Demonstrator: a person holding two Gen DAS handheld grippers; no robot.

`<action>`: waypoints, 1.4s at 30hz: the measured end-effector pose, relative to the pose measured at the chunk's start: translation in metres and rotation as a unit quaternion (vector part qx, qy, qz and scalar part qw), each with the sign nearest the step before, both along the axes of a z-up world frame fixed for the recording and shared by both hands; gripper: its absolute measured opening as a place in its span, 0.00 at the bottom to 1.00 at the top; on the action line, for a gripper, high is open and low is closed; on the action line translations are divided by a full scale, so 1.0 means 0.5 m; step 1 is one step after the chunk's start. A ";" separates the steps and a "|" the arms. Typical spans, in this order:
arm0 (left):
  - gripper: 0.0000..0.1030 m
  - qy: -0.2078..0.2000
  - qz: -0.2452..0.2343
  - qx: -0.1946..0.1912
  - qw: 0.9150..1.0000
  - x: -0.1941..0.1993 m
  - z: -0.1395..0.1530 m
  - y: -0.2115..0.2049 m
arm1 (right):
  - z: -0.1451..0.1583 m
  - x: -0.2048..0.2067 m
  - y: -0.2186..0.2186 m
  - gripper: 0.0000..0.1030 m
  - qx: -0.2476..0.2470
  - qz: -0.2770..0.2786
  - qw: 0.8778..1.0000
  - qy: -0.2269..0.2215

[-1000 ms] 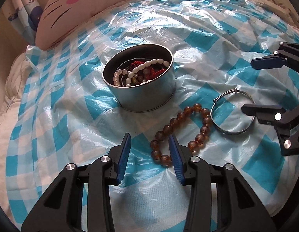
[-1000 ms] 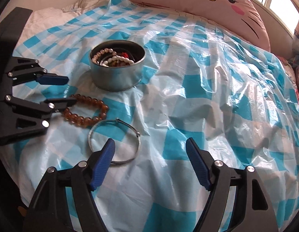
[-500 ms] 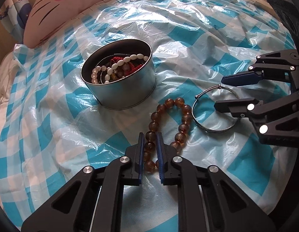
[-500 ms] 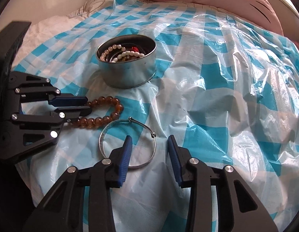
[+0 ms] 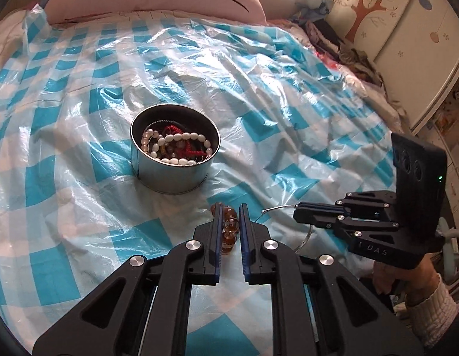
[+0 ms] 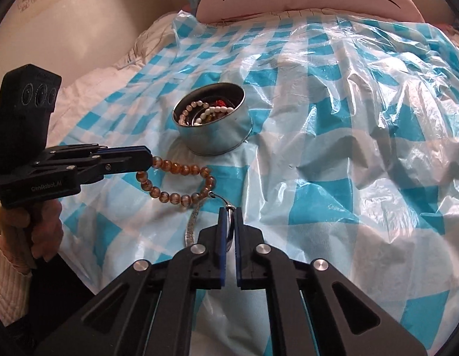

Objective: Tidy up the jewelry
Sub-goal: 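Carry the brown bracelet and silver bangle over the tin and open both tools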

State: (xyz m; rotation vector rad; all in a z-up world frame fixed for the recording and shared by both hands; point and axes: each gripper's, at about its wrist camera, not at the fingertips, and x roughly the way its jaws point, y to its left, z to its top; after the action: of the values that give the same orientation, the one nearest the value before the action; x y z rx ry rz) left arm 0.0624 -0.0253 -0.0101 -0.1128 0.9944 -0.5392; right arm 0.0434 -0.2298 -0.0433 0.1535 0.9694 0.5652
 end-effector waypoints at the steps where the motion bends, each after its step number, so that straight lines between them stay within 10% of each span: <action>1: 0.10 -0.004 0.001 -0.007 1.000 -0.002 0.006 0.002 | 0.004 -0.002 -0.002 0.05 0.009 -0.002 1.000 0.000; 34: 0.10 -0.058 0.047 -0.113 0.991 0.099 0.105 0.018 | 0.155 0.128 0.014 0.05 0.152 -0.015 0.986 -0.059; 42: 0.10 -0.007 0.189 0.020 0.982 0.171 0.006 0.079 | 0.092 0.218 0.142 0.05 0.044 0.025 0.998 -0.040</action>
State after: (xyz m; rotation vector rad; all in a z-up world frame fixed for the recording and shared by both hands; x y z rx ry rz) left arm 0.1479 0.0143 -0.0072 -0.2556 0.9402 -0.1714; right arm 0.1526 -0.1591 0.0025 0.1846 0.8723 0.6553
